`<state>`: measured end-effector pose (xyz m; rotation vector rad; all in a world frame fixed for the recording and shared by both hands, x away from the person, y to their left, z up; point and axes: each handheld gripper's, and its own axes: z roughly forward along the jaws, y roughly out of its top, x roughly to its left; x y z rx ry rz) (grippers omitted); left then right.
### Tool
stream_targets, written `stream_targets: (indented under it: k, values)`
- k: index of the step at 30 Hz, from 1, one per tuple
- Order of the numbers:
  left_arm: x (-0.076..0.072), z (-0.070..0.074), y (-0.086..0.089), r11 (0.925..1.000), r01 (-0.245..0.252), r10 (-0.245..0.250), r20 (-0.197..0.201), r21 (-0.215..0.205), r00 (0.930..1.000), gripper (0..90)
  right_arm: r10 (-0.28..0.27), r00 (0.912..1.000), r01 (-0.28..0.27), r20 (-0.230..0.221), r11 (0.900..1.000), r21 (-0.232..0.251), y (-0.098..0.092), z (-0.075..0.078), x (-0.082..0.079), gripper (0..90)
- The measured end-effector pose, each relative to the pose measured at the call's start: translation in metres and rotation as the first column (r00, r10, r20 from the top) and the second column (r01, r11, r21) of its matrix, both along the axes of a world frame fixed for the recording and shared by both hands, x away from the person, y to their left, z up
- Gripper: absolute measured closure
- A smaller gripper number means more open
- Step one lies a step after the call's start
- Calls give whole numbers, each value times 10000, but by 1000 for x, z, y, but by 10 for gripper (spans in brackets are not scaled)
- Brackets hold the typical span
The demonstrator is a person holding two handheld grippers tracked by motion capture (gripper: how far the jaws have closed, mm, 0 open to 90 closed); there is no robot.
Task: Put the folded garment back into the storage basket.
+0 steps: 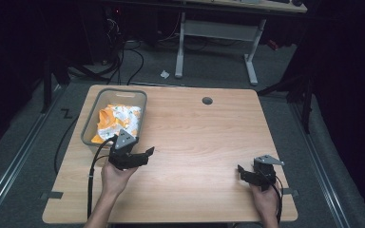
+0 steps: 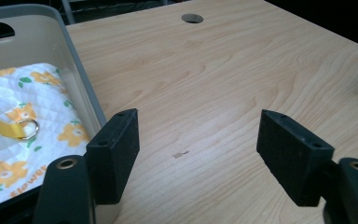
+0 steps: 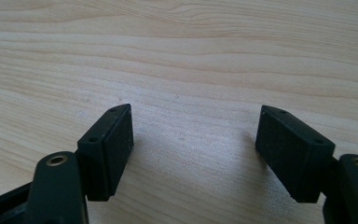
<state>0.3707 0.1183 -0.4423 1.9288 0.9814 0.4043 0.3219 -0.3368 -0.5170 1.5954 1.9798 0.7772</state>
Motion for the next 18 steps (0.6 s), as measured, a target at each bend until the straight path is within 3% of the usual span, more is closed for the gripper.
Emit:
stream_targets:
  k: [18]
  values:
    - [-9, -28, -12, 9993, 372, -372, -606, -4, 9975, 313, 6, 10000, -6, 16, 10000, 6, 0, 0, 0, 281]
